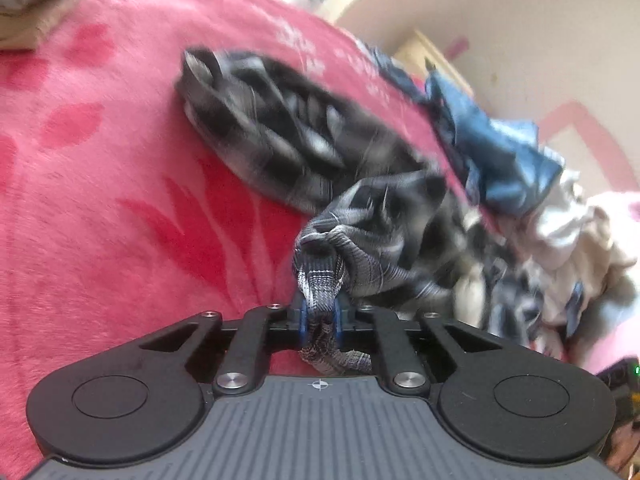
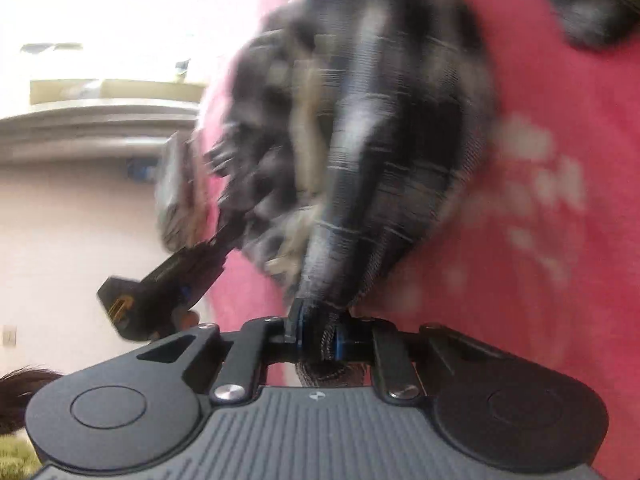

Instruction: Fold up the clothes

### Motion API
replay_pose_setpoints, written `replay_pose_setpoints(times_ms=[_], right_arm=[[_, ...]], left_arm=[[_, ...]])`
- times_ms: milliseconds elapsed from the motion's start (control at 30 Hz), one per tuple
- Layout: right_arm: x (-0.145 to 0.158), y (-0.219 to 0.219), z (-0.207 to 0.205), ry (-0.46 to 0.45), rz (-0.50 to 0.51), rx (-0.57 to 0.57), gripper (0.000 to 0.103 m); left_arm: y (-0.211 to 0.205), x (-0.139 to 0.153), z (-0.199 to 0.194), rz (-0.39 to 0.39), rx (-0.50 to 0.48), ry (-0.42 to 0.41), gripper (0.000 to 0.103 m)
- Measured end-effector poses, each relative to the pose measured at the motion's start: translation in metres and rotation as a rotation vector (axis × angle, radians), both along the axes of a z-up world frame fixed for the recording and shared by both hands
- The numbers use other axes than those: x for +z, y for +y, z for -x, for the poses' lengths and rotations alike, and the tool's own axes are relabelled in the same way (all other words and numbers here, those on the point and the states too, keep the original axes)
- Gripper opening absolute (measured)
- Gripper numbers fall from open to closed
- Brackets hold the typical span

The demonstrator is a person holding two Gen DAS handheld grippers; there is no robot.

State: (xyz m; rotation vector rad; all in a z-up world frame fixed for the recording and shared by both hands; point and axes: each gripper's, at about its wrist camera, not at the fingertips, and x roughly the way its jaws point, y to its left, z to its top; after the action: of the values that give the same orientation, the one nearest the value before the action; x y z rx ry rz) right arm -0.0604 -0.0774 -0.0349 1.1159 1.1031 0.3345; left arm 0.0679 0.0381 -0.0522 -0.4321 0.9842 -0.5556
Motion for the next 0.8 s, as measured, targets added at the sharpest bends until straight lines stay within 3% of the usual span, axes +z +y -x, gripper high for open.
replay_pose_setpoints(times_ms=[200,467,667,800], right_arm=[[0.047,0.068,-0.053,-0.117,0.038,0.269,0.014],[0.086,0.22,-0.141,-0.262,0.091,0.661,0.013],[0.073,0.332,-0.165,-0.319,0.104,0.837,0.013],[0.057,0.381,-0.165,-0.328,0.066,0.854,0.013]], left_arm=[[0.056,0.051,0.0,-0.038,0.127,-0.096,0.009],[0.166,0.099,-0.005,-0.156,0.345,-0.142,0.009],[0.237,0.102,-0.007,-0.261,0.452,-0.098,0.009],[0.274,0.094,-0.005,-0.297,0.515,-0.076,0.009]])
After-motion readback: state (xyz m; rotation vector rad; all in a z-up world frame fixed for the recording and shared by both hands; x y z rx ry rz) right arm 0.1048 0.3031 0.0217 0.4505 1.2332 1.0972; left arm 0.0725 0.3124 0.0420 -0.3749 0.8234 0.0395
